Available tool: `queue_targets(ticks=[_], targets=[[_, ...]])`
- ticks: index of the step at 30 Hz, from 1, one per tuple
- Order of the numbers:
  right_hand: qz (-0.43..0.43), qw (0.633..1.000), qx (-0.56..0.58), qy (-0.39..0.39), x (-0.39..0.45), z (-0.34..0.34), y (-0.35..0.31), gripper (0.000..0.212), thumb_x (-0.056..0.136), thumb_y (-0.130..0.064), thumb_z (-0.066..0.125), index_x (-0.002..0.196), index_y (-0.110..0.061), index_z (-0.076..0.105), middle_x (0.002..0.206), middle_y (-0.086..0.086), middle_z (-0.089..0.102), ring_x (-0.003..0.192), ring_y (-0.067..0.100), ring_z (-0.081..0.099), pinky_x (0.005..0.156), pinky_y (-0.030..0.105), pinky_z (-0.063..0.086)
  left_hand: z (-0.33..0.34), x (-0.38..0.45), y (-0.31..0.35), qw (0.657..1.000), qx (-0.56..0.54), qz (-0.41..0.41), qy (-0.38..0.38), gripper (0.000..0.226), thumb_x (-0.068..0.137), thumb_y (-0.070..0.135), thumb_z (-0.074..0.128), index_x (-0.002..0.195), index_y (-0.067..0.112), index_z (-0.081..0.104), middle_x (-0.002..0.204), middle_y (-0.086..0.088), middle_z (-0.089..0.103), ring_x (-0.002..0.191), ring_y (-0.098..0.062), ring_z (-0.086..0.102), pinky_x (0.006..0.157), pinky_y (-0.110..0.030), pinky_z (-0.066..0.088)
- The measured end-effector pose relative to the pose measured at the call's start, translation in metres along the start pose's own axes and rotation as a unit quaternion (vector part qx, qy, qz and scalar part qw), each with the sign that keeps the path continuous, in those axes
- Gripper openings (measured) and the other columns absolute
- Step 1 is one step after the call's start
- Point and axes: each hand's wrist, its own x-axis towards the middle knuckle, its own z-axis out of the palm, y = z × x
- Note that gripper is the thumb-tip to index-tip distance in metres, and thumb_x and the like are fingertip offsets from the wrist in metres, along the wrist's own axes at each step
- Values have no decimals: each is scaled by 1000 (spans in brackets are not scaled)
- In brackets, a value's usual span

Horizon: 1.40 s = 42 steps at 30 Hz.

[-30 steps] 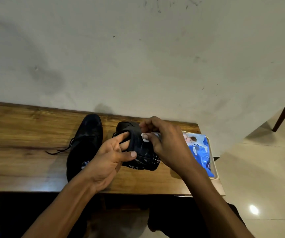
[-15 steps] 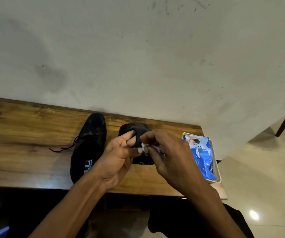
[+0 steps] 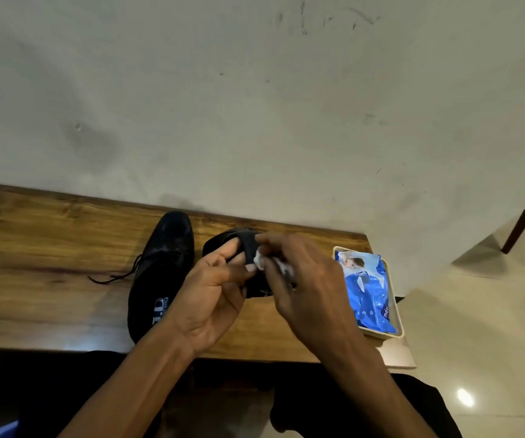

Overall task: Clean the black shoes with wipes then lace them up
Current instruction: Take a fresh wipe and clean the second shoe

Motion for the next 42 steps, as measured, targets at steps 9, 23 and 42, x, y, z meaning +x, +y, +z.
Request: queue_targets(ticks=[9, 23, 42], targets=[[-13, 997, 6, 71, 0, 5, -8, 28, 91, -4, 69, 117, -11, 65, 103, 2, 70, 96, 14, 64, 82, 19, 49, 18, -4, 1, 997, -78, 25, 8, 18, 91, 4, 54, 105, 3, 67, 91, -10, 70, 77, -13, 71, 67, -22, 59], [-10, 991, 17, 133, 7, 10, -1, 24, 88, -1, 71, 112, -3, 68, 103, 7, 70, 95, 16, 66, 83, 16, 49, 21, -3, 11, 995, 2, 67, 72, 25, 98, 22, 50, 104, 5, 67, 85, -8, 75, 75, -13, 74, 61, -20, 58], [14, 988, 53, 142, 13, -7, 9, 18, 92, -11, 69, 109, -7, 69, 101, -1, 73, 94, 6, 67, 82, 14, 51, 17, -10, 17, 973, 145, 120, 132, 41, 87, 23, 60, 123, 2, 62, 109, -15, 74, 104, -26, 71, 84, -38, 59]])
